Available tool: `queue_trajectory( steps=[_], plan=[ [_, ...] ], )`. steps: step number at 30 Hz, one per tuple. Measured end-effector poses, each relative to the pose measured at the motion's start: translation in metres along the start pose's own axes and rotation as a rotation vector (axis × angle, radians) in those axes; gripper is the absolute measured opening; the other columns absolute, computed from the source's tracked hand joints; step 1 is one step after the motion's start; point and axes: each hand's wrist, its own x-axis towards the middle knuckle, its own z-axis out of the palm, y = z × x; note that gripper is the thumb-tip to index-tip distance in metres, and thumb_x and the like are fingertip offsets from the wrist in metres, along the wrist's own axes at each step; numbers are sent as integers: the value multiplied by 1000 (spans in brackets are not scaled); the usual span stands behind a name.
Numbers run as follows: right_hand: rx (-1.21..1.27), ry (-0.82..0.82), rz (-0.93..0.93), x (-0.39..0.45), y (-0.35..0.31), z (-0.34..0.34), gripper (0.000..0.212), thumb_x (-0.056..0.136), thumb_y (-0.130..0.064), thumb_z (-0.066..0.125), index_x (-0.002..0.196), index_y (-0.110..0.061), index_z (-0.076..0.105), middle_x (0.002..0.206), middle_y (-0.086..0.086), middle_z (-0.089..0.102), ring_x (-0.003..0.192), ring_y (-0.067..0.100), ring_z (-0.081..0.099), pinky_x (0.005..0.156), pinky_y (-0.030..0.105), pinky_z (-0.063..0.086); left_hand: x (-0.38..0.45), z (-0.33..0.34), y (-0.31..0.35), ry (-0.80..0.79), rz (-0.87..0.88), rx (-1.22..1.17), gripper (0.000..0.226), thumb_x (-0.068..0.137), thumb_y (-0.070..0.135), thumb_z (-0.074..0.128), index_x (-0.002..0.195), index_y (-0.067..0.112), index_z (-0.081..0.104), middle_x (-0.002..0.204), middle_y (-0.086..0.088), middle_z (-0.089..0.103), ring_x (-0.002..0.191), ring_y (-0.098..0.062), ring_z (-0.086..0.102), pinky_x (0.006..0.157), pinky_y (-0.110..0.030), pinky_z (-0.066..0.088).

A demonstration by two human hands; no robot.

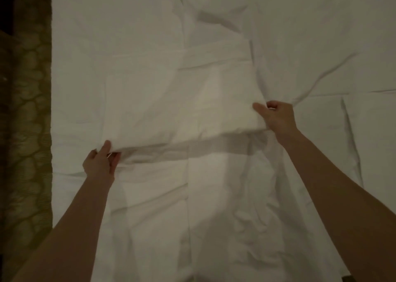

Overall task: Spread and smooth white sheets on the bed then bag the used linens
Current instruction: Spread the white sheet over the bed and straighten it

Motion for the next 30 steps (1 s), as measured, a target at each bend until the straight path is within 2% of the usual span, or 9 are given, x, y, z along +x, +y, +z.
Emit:
queue_trajectory(
  steps=[5,7,10,12,15,20,25,28,30],
  plan=[
    [-239,-45,51,-43,37,-32,27,83,-22,74,73,1,64,66,10,55,66,19,50,56,30,40,-26,-41,-25,-6,-30,155,23,94,5,59,74,10,50,63,0,62,54,-2,62,53,-17,56],
    [-276,-121,140,-66,55,-43,33,85,-22,72,82,10,63,70,14,56,66,21,51,46,27,42,-33,-58,-39,-34,-73,214,16,93,4,59,79,7,54,71,-4,63,67,-10,63,54,-18,57],
    [-363,-147,177,-74,64,-44,34,86,-31,70,74,0,65,69,13,58,67,24,54,55,30,39,-27,-60,-40,-57,-76,313,16,88,13,68,101,8,59,95,-9,61,86,-20,61,67,-29,60],
    [-346,-108,111,-63,54,-37,37,84,-40,71,66,-8,60,63,7,53,65,19,49,58,32,34,-16,-47,-29,-45,32,474,34,84,22,74,114,11,62,103,-9,62,94,-21,59,78,-35,54],
    [-124,-75,66,-34,30,-15,30,83,-42,71,96,-15,71,86,1,68,78,15,61,70,28,47,-7,-17,-1,-111,222,682,28,83,30,74,105,14,66,89,-8,60,84,-19,52,72,-31,40],
    [-63,-19,-14,2,17,11,36,93,-31,61,118,-6,65,116,14,67,108,29,63,94,39,49,-10,27,22,-225,393,849,32,87,33,71,98,4,70,90,-12,65,88,-29,65,78,-40,51],
    [-110,121,-146,-22,19,-10,45,98,-36,49,123,0,62,121,21,63,113,30,58,94,32,42,-59,62,42,-226,632,860,20,92,33,63,90,14,63,87,-11,63,83,-21,58,73,-33,44],
    [-53,269,-156,-44,29,-55,44,99,-34,47,117,2,63,114,19,66,107,31,61,92,37,47,-91,89,55,-287,753,900,26,94,31,61,97,6,66,88,-12,61,85,-20,56,71,-33,39],
    [2,407,-155,-58,41,-98,36,101,-25,47,114,4,63,111,17,67,105,29,62,88,27,44,-115,120,55,-361,814,914,32,95,31,60,94,0,66,84,-15,60,82,-22,55,69,-36,39]
  ],
)
